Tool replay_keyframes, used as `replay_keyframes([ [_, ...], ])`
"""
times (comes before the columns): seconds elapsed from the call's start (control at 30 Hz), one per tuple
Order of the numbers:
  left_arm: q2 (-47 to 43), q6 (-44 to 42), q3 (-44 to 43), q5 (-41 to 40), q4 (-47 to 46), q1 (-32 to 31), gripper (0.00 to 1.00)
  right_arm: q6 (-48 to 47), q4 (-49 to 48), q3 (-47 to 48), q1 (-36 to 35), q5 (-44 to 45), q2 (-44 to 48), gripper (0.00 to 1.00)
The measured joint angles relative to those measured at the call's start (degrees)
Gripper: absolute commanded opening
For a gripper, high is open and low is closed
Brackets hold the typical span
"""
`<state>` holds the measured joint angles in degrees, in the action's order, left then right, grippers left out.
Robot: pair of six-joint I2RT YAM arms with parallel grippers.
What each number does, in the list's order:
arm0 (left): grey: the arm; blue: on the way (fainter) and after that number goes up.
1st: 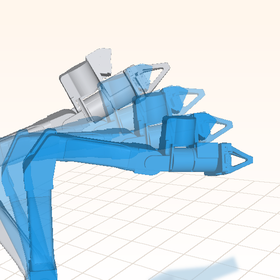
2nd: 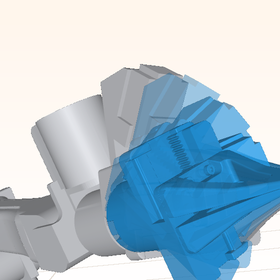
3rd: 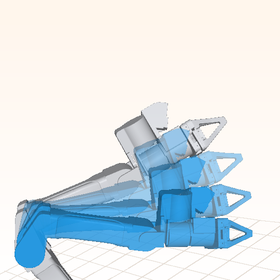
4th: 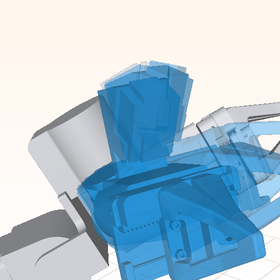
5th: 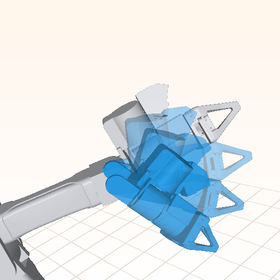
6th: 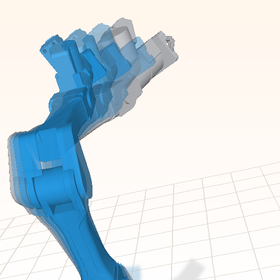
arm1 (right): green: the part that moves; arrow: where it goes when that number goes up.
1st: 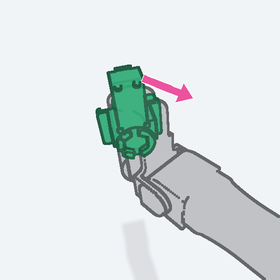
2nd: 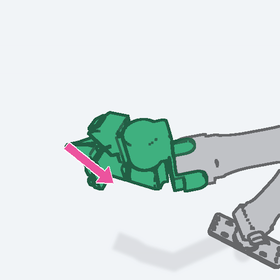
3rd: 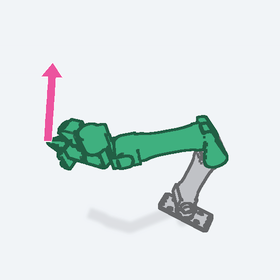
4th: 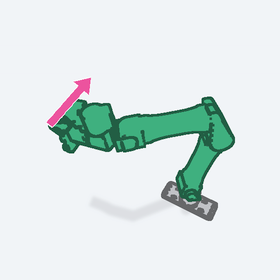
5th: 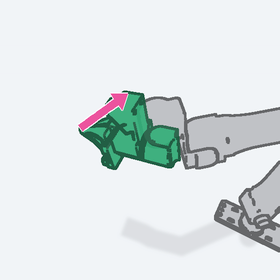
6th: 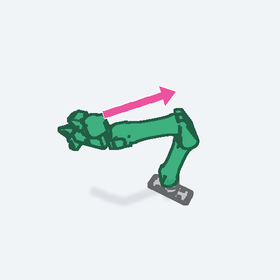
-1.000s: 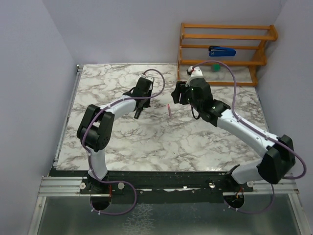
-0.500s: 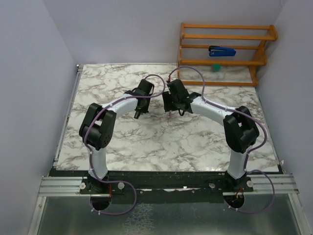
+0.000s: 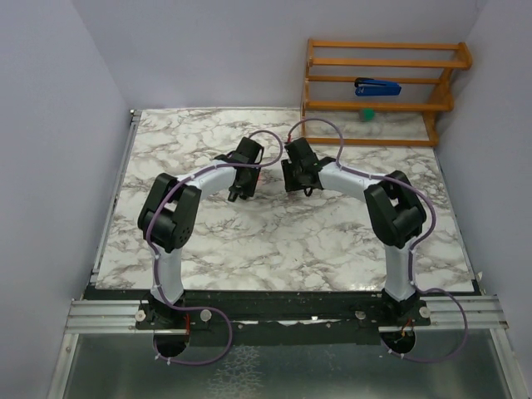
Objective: Insert the pens into the pen caps
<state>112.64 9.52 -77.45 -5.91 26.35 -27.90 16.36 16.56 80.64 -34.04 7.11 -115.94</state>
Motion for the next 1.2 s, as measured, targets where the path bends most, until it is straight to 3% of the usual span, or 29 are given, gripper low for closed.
replay_keyframes([
  [0.23,-0.02,0.35,-0.24,0.39,0.04,0.00,0.45,-0.22,-1.14,0.61,1.25,-1.60,-1.99,0.33],
  [0.4,-2.71,0.72,0.11,1.81,-0.68,0.00,0.46,-0.81,-3.02,1.07,1.25,-2.78,-2.97,0.01],
  [0.5,-8.07,1.27,2.93,4.46,-3.67,-0.07,0.47,-0.94,-3.63,1.68,1.25,-3.52,-3.43,0.01],
  [0.63,-17.68,3.19,11.30,9.92,-13.00,-0.48,0.50,-0.83,-4.33,1.33,1.25,-3.78,-3.37,0.00],
  [0.8,-25.70,8.22,28.74,19.06,-32.94,-1.27,0.51,0.92,-8.55,-5.60,1.25,-3.96,1.53,0.00],
  [0.97,-25.57,13.92,41.18,26.40,-47.91,-1.60,0.51,3.34,-15.15,-13.27,1.25,-6.08,11.78,0.00],
  [1.2,-21.92,22.80,45.75,33.88,-73.64,-1.57,0.51,6.05,-23.71,-14.84,1.25,-10.95,19.26,0.01],
])
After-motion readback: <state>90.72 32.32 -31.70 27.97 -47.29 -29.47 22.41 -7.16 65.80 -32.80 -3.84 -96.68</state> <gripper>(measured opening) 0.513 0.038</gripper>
